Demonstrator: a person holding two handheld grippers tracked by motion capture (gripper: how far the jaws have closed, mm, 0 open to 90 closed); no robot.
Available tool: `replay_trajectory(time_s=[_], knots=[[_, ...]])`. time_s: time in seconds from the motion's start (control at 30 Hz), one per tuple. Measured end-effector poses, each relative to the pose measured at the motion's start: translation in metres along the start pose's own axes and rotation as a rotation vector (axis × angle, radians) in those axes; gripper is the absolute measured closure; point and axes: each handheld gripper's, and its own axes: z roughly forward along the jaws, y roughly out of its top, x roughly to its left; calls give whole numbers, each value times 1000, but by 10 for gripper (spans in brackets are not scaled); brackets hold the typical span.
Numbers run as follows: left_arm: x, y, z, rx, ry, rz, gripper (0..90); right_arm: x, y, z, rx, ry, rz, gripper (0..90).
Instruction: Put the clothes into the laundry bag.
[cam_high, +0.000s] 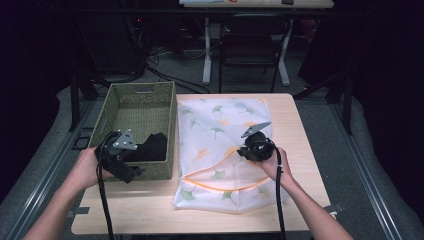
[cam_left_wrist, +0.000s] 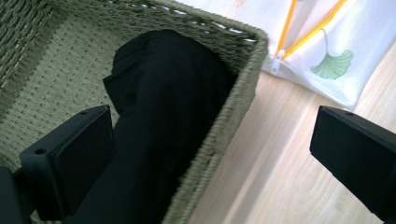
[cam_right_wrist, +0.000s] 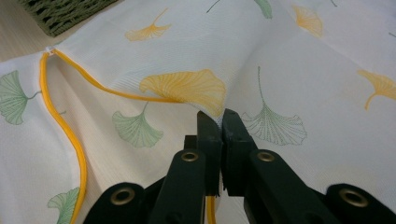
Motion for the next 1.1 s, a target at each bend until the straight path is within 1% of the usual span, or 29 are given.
replay_trajectory(time_s=[0.03, 0.1, 0.13, 0.23, 0.33, 0.37, 0.4, 0.47, 0.53, 0.57, 0.7, 0.77, 0.8, 0.87, 1.0, 1.07, 1.1], knots=[[3, 1, 0, -1, -2, 3, 2, 0, 0, 0, 0, 1, 2, 878], [9, 3, 0, 12, 9, 2, 3, 0, 0, 1, 1, 1, -2, 878], [12, 3, 0, 13, 1, 3, 2, 0, 0, 1, 1, 2, -1, 878], [21, 5, 1, 19, 1, -9, 2, 0, -1, 1, 2, 1, 0, 877], [32, 7, 3, 44, 2, -13, 3, 1, 0, 1, 3, 1, -3, 877], [36, 8, 4, 31, -8, -16, 2, 1, 0, 1, 2, -1, -7, 877], [39, 9, 4, 39, -13, -24, 2, 1, 0, 1, 2, 1, -8, 876], [45, 10, 8, 48, -19, -24, 2, 1, 0, 2, 2, 0, -9, 877], [50, 11, 11, 65, -24, -35, 3, 1, -1, 2, 6, 1, -9, 877], [53, 11, 13, 74, -36, -31, 3, 1, -1, 3, 6, 0, -8, 877], [59, 10, 24, 116, -47, -27, 2, 2, -1, 3, 12, -2, -12, 876], [62, 10, 29, 135, -51, -31, 2, 2, -1, 3, 13, -2, -11, 877], [64, 9, 33, 146, -60, -33, 2, 2, -1, 4, 14, -2, -11, 877], [67, 9, 38, 169, -61, -36, 3, 2, -1, 4, 15, -2, -10, 877], [73, 8, 48, 191, -84, -41, 3, 2, -1, 4, 15, -3, -13, 876], [75, 8, 53, 202, -86, -45, 4, 2, -1, 4, 16, -1, -17, 876], [77, 8, 55, 207, -98, -39, 4, 3, -1, 4, 16, -2, -17, 876]])
